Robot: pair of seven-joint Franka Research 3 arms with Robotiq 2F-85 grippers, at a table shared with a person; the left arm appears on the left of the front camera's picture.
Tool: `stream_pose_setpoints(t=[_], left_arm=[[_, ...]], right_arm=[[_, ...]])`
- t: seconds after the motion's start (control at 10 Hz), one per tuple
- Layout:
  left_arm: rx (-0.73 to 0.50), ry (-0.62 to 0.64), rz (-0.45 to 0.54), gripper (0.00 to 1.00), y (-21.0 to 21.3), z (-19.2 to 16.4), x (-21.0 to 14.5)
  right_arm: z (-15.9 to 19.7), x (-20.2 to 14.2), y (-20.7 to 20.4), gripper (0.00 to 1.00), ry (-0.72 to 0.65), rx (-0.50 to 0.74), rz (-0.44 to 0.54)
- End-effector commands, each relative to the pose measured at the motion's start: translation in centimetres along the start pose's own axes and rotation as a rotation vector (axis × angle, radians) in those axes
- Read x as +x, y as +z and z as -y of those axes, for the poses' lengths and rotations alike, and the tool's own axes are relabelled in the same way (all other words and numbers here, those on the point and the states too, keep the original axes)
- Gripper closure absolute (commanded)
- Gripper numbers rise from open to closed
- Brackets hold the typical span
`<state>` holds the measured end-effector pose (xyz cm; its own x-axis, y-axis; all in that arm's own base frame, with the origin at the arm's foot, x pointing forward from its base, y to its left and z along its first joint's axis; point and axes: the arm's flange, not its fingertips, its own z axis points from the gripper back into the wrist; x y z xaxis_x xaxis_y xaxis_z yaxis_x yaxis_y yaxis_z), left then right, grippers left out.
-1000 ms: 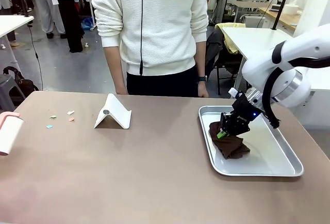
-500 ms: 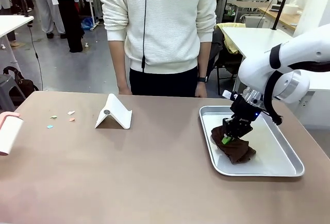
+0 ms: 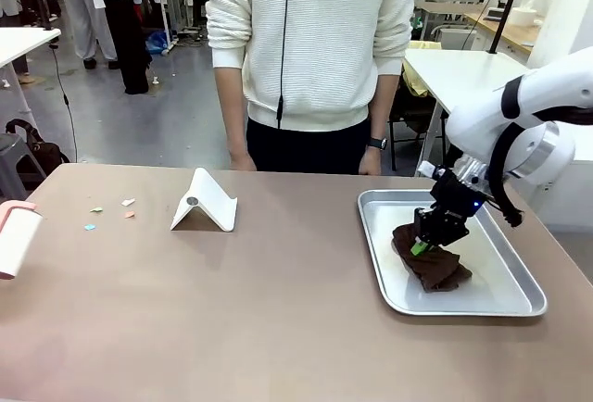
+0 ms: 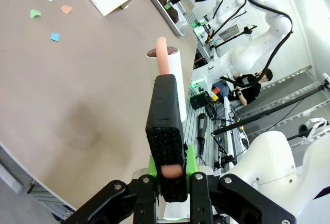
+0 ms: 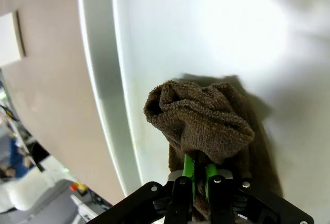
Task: Clean the surface of the table.
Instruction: If a person points to the right, clean the right side of the table with your right hand, and if they point to the left, clean the left side with your left hand.
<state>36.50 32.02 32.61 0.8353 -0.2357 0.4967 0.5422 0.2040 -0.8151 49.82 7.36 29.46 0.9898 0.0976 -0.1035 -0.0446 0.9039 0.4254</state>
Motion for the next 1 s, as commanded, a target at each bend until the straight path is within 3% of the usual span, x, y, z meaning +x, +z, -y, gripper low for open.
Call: stream_pose_setpoints(t=[0.0, 0.4, 0.9], left_arm=[[0.003, 0.010, -0.008, 1.00, -0.3, 0.7, -0.1], [0.003, 0.010, -0.008, 1.00, -0.3, 0.7, -0.1], [0.003, 0.010, -0.008, 1.00, -0.3, 0.7, -0.1]], right_arm=[[3.7, 0.4, -0.7, 0.91, -0.129, 0.021, 0.124], [5.9, 1.9, 0.8, 0.91, -0.421, 0.179, 0.263], [7.0, 2.2, 1.6, 0.91, -0.554, 0.586, 0.056]])
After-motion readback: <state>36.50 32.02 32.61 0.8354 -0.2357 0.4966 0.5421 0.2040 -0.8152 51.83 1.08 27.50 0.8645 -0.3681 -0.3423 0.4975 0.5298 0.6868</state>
